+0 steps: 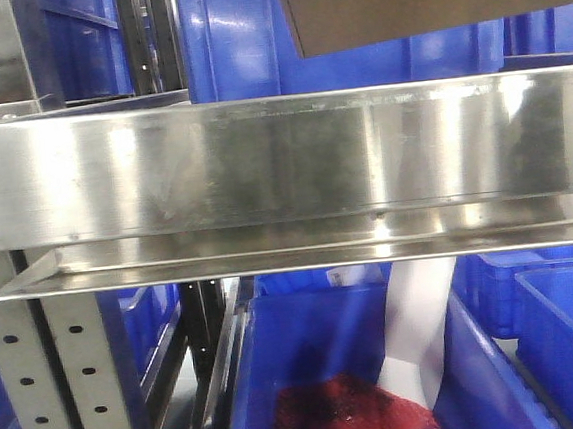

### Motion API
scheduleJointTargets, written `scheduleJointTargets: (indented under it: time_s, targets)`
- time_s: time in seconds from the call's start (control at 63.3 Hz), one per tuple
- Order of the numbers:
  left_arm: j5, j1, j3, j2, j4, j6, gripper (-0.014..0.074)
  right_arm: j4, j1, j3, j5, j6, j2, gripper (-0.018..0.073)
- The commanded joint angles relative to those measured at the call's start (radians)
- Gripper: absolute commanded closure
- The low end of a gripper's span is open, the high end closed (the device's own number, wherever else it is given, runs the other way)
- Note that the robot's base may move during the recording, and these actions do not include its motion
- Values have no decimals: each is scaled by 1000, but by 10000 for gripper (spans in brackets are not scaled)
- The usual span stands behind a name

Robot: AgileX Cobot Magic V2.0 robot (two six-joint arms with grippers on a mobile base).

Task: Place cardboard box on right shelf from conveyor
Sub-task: 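Lower the tan box onto the shelf rollers with the right gripper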

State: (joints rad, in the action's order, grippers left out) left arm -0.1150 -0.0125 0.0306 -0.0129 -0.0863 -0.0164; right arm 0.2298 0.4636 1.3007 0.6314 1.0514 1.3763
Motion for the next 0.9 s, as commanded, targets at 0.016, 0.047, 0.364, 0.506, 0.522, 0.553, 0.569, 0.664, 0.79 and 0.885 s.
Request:
scheduleJointTargets:
  time_s: [0.016, 0.047, 0.364, 0.506, 0.522, 0.553, 0.569, 0.664, 0.79, 0.885]
  targets:
    - [81, 0, -3, -12, -5, 5, 715, 21, 0, 42, -83, 10, -23, 436]
    - [81, 0, -3, -12, -5, 5, 715, 21, 0, 42, -83, 10, -20, 436]
    - [81, 0, -3, -12, -5, 5, 715, -18, 0, 41, -95, 3, -15, 95]
    - [81, 0, -3, -12, -5, 5, 715, -23, 0, 41, -116, -4, -15, -65]
    - [81, 0, -3, -12, -5, 5, 715, -24, 0, 41, -114, -6, -15, -65]
    - [81, 0, -3, -12, -5, 5, 715, -24, 0, 41, -106, -6, -15, -65]
    - [81, 0, -3, -12, -5, 5, 715, -24, 0, 41, -104, -6, -15, -65]
    - [81, 0, -3, -12, -5, 5, 715, -24, 0, 41, -99, -6, -15, -65]
    - [81, 0, -3, -12, -5, 5, 715, -27, 0, 41, -99, -6, -15, -65]
    - [81, 0, -3, -12, -5, 5, 715, -37, 0, 41, -99, -17, -15, -65]
